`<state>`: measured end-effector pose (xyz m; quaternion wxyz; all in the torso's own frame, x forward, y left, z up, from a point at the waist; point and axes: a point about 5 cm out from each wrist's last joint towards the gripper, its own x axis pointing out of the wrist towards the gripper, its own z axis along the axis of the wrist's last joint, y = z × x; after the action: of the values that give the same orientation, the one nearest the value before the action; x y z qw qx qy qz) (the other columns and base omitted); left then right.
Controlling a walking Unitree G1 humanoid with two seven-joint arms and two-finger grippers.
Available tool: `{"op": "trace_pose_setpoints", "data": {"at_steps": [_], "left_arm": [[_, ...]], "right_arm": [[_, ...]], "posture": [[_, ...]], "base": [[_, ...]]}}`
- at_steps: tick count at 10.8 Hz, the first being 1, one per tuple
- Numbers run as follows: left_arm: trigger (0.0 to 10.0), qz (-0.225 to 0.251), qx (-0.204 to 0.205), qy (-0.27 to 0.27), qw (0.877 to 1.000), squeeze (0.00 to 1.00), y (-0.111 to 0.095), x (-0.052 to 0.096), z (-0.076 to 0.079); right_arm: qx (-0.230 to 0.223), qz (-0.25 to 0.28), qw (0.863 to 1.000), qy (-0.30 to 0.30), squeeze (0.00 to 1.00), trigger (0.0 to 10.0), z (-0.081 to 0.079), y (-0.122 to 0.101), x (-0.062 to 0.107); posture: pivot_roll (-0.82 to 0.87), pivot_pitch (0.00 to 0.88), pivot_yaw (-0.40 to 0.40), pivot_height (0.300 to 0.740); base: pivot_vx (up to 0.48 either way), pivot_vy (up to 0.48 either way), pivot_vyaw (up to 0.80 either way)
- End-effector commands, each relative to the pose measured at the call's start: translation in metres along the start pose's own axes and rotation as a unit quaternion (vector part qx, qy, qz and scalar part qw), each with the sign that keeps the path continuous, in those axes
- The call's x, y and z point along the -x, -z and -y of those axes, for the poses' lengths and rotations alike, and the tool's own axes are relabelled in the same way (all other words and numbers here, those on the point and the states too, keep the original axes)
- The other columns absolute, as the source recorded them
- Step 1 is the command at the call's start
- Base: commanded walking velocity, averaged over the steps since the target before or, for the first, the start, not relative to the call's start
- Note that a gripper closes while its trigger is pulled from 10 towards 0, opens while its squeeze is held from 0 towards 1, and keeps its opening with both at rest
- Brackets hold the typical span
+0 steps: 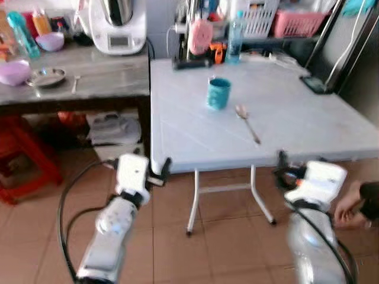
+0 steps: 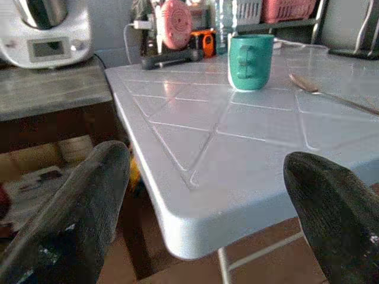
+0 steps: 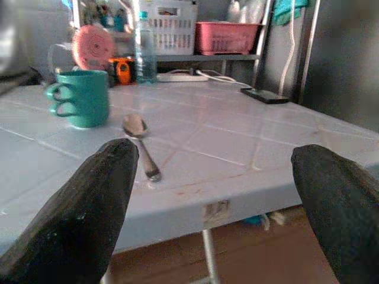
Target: Setting the table
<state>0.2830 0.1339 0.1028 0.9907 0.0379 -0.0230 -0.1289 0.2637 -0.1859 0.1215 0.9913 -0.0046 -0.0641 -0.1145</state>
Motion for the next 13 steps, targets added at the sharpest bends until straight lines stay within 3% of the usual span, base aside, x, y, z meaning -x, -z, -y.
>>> {"op": "trace_pose_setpoints", "data": {"at_steps": [1,6,13], "left_arm": [[10.0,0.006,0.001,0.002,1.0,0.0,-0.0025,-0.0021,0.0019],[10.0,0.021,0.021,0.036,0.999,0.0,-0.0068,-0.0021,0.0065],[10.0,0.02,0.023,0.047,0.998,0.0,-0.0062,-0.0032,0.0092]], "right_arm": [[0.007,0.004,1.0,0.003,0.0,10.0,0.0039,-0.0015,-0.0012],[0.008,0.002,1.0,0.003,0.0,10.0,0.0031,-0.0001,0.0002],[0.008,0.002,1.0,0.002,0.0,10.0,0.0025,-0.0003,-0.0001]], "posture": [[0.06,0.009,0.021,0.74],[0.06,0.013,0.026,0.74],[0.06,0.015,0.03,0.74]], "base": [[0.0,0.0,0.0],[0.0,0.0,0.0],[0.351,0.0,0.0]]}}
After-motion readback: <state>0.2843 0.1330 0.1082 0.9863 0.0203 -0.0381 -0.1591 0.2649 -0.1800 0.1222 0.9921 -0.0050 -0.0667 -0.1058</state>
